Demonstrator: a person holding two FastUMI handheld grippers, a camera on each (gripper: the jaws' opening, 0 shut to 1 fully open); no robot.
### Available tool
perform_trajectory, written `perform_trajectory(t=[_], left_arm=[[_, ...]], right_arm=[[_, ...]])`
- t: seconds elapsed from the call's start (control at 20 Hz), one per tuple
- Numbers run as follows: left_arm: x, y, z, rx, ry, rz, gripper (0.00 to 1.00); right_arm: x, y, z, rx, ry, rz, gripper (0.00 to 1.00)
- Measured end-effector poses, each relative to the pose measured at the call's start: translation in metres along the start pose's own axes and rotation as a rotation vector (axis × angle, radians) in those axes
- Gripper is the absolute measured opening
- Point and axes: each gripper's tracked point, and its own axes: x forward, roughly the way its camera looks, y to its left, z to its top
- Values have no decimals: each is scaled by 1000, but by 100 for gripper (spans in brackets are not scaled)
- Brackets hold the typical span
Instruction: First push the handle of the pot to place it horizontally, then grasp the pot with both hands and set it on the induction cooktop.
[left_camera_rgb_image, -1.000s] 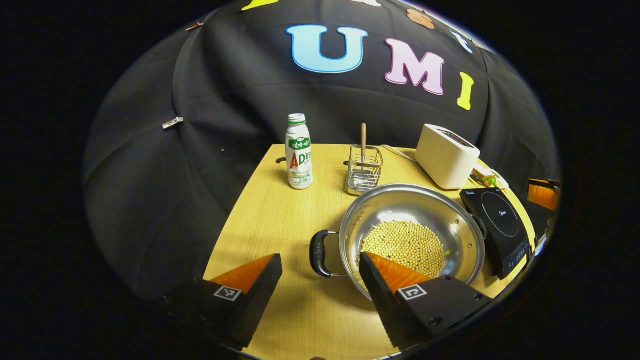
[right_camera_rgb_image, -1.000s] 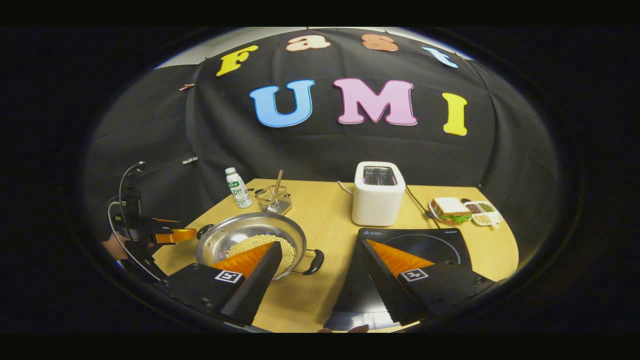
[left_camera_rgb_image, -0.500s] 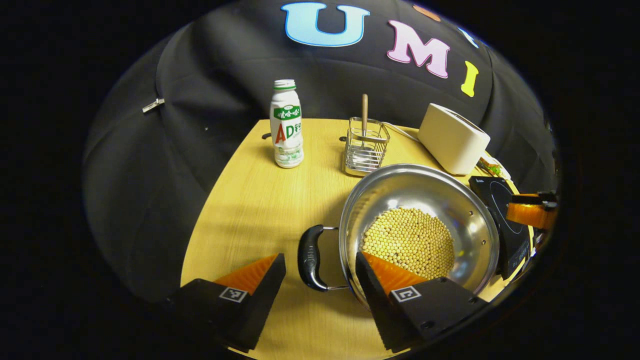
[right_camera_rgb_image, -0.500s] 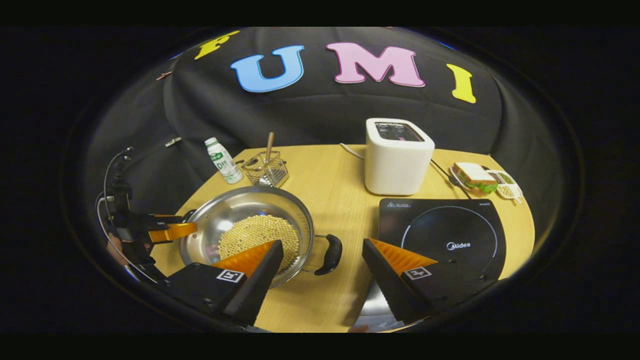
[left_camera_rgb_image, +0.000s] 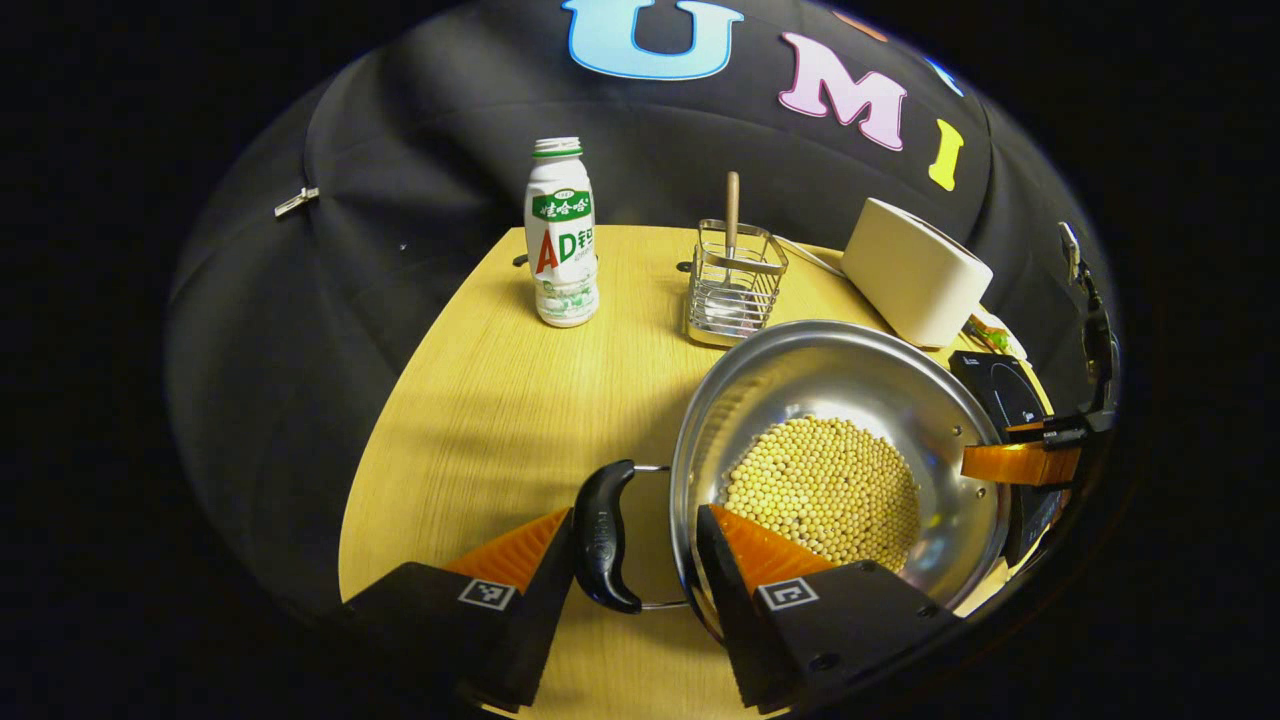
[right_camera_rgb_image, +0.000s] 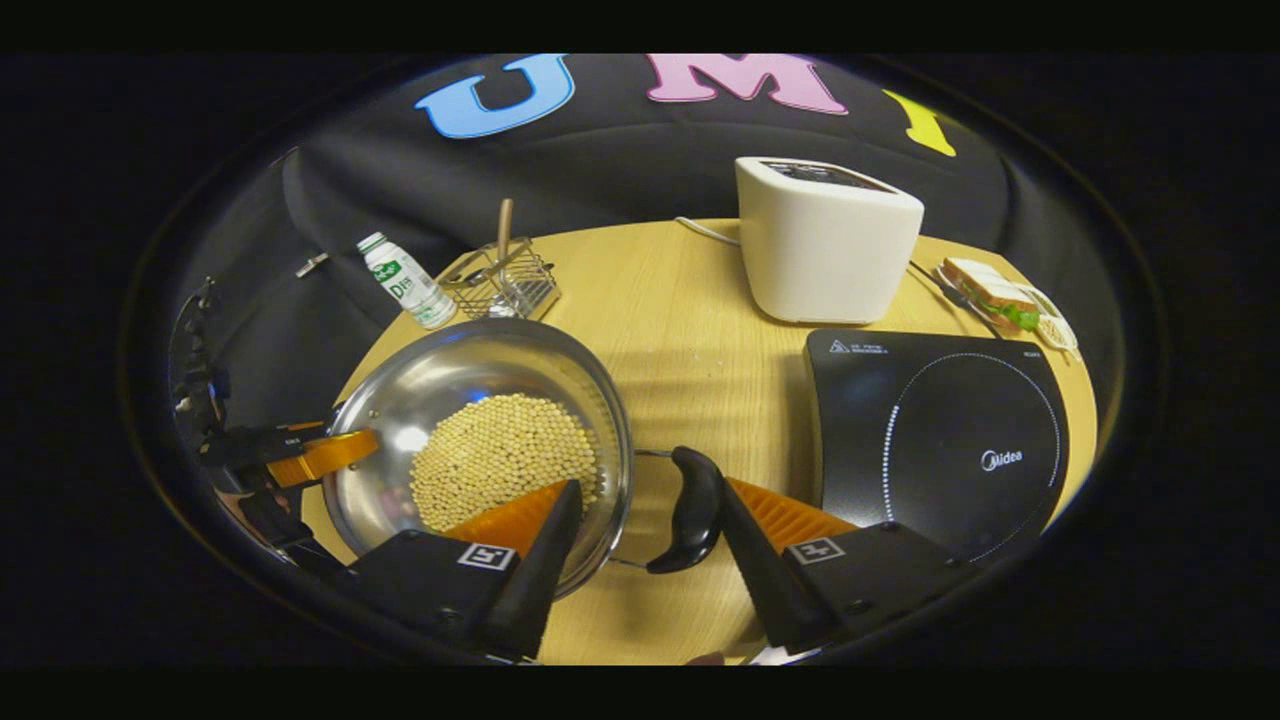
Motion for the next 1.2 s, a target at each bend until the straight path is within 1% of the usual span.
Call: perform_trajectory(t=[0.05,0.1,0.15,0.2,0.25,0.3,0.35,0.4,0.45,0.55,0.65,0.7,0.75,0.8,0.85,0.9,0.95,1.0,1.2], left_arm=[[1,0,1,0,-3,0,73],[2,-1,1,-1,-5,-3,68],[4,0,1,-1,-6,0,69],[4,0,1,-1,-7,2,67],[5,0,2,-5,-12,2,67],[5,0,3,-11,-20,1,66],[6,-1,3,-15,-25,-4,66],[4,-1,3,-21,-30,-9,65],[5,-1,2,-27,-29,-13,64],[5,-2,1,-29,-26,-14,63],[5,-2,1,-14,-19,-12,60],[5,-2,2,-14,-19,-8,59],[5,-2,2,-19,-19,-7,57],[4,-3,1,-26,-16,-5,56],[4,-4,0,-32,-14,-3,56],[3,-4,-1,-33,-11,-1,55],[-1,-6,0,-33,-16,0,56],[-8,-9,-1,-32,-21,0,54],[-22,-18,5,-27,-31,-3,55]], right_arm=[[2,0,0,7,3,-2,77],[4,0,-1,12,4,-3,75],[7,-2,-1,10,5,-12,75],[10,-5,-3,5,7,-24,73],[10,-4,-3,9,7,-26,61],[12,-4,-4,11,9,-28,67],[15,-7,-4,13,10,-36,68],[19,-8,-1,14,2,-42,63],[15,-7,-3,8,-2,-41,60],[14,-8,-1,23,-14,-43,60],[15,-8,-1,7,-24,-43,57],[15,-8,-1,-4,-29,-41,54],[16,-7,0,-1,-31,-41,53],[17,-8,1,0,-31,-40,50],[14,-8,1,0,-31,-42,49],[12,-9,1,-6,-26,-42,46],[9,-9,0,-10,-24,-40,49],[4,-9,1,-12,-28,-38,50],[-17,-14,8,-15,-39,-39,50]])
